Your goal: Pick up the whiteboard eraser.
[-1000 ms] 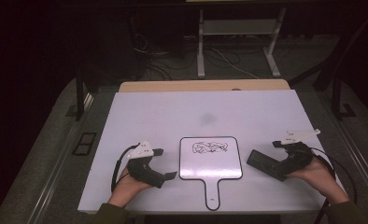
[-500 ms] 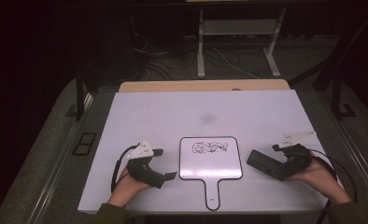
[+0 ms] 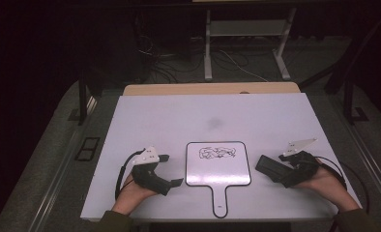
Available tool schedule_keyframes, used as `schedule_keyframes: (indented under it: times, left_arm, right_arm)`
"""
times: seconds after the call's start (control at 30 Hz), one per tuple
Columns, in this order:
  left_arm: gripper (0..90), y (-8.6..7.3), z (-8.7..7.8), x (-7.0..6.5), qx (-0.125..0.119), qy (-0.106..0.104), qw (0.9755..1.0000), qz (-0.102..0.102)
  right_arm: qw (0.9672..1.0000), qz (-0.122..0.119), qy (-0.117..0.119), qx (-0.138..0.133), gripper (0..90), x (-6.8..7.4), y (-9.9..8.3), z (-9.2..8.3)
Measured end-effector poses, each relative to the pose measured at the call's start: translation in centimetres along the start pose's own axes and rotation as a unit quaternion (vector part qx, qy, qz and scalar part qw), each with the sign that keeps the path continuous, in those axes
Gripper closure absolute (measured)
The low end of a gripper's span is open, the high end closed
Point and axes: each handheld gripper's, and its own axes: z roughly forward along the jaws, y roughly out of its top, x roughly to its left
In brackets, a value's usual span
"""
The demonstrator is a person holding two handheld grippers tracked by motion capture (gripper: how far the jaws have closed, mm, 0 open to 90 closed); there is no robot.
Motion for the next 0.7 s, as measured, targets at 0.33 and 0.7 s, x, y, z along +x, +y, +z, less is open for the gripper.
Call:
schedule_keyframes:
  times: [0.33, 0.7]
  left_arm:
    - [0.0, -0.01, 0.01, 0.00, 0.000, 0.000, 1.0000, 0.000]
    - [0.0, 0.00, -0.03, -0.02, -0.002, 0.000, 1.0000, -0.001]
  right_arm:
    - [0.9999, 0.001, -0.003, 0.010, 23.3, -0.03, -0.12, 0.16]
    - [0.9998, -0.004, -0.010, 0.014, 30.7, 0.05, -0.11, 0.27]
